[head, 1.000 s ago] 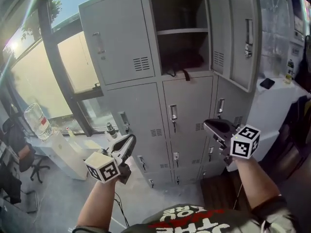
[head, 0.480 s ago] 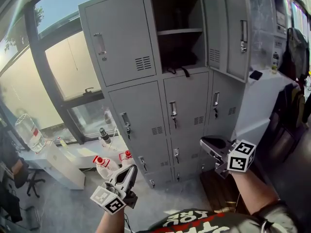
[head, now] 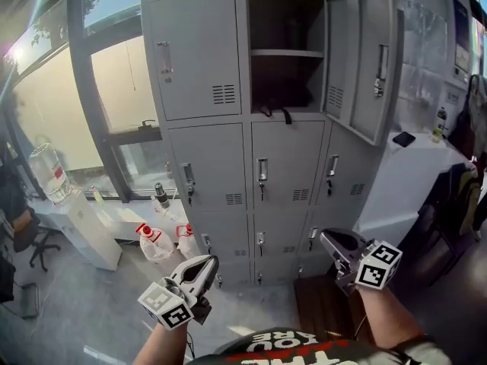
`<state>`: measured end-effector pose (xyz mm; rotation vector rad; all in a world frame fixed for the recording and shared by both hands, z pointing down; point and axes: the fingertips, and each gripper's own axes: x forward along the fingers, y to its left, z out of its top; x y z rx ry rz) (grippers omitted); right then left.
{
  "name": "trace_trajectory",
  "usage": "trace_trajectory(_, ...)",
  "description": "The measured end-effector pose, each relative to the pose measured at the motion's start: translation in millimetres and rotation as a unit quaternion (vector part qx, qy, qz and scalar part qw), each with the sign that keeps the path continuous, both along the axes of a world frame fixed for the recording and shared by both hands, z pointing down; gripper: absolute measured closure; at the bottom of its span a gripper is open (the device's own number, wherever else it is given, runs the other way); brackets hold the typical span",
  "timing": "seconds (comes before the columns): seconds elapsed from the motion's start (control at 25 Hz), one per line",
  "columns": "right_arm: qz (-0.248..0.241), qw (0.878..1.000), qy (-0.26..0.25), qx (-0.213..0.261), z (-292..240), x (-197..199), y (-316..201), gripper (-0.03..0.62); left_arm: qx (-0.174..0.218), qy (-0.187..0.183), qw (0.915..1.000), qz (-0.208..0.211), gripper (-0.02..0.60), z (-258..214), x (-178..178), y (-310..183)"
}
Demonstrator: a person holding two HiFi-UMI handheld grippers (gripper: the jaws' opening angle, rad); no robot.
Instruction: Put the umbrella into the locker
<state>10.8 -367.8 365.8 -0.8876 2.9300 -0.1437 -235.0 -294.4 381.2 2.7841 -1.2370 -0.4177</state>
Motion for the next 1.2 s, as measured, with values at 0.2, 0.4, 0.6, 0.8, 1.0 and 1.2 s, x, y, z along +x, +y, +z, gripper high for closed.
trace_trajectory(0.2,0.008,1.0,0.004,0.011,-5,21,-6,0.559,0.001,-0.002,0.9999,-0.011,0.575,-7,15,-8)
trace_trajectory(0.4,0.017,1.0,0.01,0.02,-10,24,-14,0.559,0.005,-0.015,0.9996,-0.024,0.575,-15,10,-19)
trace_trajectory(0.6,0.022,0.999,0.019,0.027,-14,19,-17,0.559,0.004,-0.013,0.9997,-0.019,0.575,-15,11,-22)
trace_trajectory(0.8,0.023,0.999,0.021,0.026,-12,18,-19,0.559,0.003,-0.013,0.9998,-0.017,0.575,-15,11,-23)
trace_trajectory(1.0,0.024,0.999,0.018,0.021,-9,20,-20,0.559,-0.001,-0.014,0.9998,-0.012,0.575,-11,13,-22)
trace_trajectory(1.2,0.024,0.999,0.019,0.021,-7,20,-22,0.559,-0.002,-0.014,0.9998,-0.01,0.575,-9,14,-23)
